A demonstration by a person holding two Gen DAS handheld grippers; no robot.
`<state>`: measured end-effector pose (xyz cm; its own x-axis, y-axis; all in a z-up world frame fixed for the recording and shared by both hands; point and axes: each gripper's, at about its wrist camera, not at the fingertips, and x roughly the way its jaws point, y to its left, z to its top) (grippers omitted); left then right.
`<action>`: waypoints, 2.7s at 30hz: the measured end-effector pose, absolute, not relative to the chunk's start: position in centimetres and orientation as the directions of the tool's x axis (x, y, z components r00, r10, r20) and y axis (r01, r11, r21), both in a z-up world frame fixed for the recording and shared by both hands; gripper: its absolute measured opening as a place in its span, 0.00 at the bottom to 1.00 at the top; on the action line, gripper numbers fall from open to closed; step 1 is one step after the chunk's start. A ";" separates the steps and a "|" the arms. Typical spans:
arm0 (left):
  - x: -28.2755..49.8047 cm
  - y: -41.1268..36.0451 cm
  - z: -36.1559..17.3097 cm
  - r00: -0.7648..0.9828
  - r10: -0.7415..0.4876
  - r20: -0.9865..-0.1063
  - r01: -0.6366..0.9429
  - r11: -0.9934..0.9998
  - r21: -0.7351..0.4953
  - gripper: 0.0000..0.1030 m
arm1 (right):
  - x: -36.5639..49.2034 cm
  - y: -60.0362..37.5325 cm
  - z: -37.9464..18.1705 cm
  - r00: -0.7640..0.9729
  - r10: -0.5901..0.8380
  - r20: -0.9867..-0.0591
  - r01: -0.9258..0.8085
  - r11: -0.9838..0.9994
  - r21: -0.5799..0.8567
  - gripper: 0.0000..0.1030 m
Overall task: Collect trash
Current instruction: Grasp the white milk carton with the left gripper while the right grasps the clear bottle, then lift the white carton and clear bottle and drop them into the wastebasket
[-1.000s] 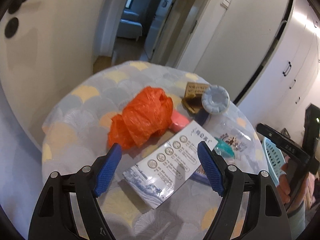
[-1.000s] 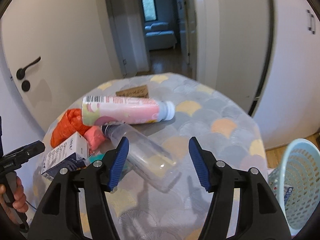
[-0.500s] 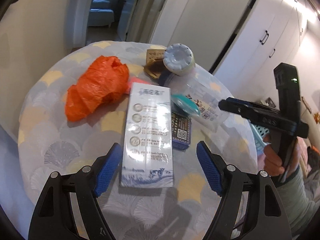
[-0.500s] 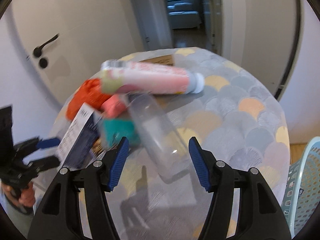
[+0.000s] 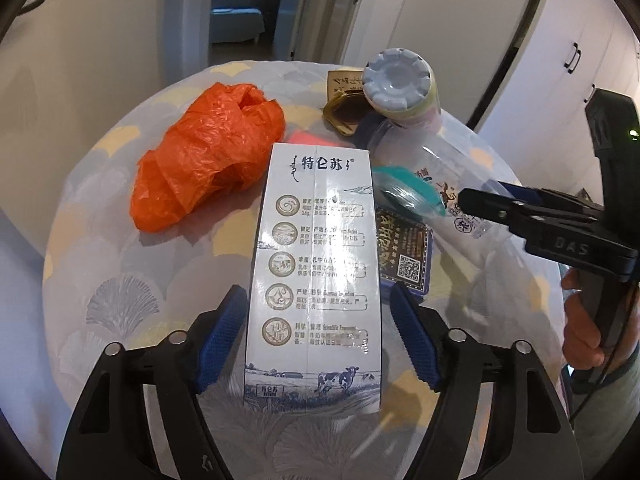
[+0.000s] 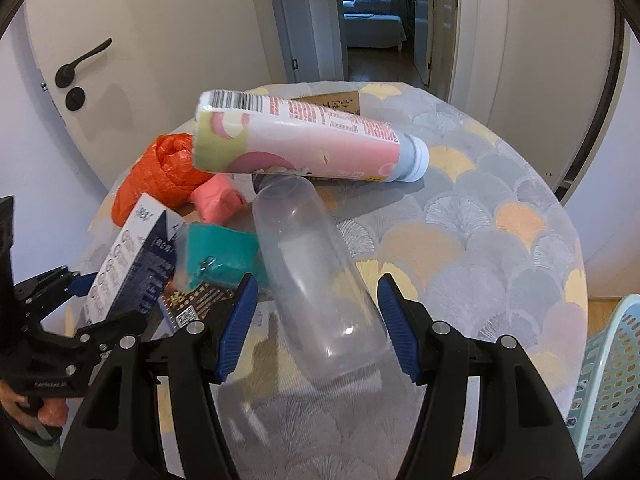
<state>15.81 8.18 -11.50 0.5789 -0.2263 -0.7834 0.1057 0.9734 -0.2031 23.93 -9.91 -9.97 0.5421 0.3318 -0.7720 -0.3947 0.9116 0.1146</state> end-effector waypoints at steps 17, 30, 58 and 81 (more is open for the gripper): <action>12.8 7.7 -7.6 0.686 -0.255 -0.682 0.110 0.962 -0.249 0.50 | 18.3 -12.1 -8.2 0.585 0.350 -0.732 -0.412 0.905 0.104 0.42; 10.9 3.4 -3.5 0.736 -0.316 -0.599 0.220 0.948 -0.231 0.50 | 12.0 -16.8 -4.8 0.656 0.331 -0.678 -0.352 0.929 0.113 0.41; 16.7 -23.1 0.3 0.556 -0.624 -0.550 0.624 0.750 -0.220 0.50 | 7.3 -41.3 -0.9 0.847 -0.160 -0.507 0.315 0.919 0.236 0.41; 19.9 -29.8 -8.5 0.424 -0.632 -0.648 0.593 0.735 -0.329 0.70 | 10.3 -47.8 -7.8 0.742 -0.192 -0.642 0.473 0.829 0.298 0.43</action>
<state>19.89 -29.77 -8.54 0.4244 -0.6325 -0.6480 0.5925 0.7351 -0.3294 10.30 -47.76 -7.76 0.7421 -0.1922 -0.6422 0.4725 0.8295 0.2978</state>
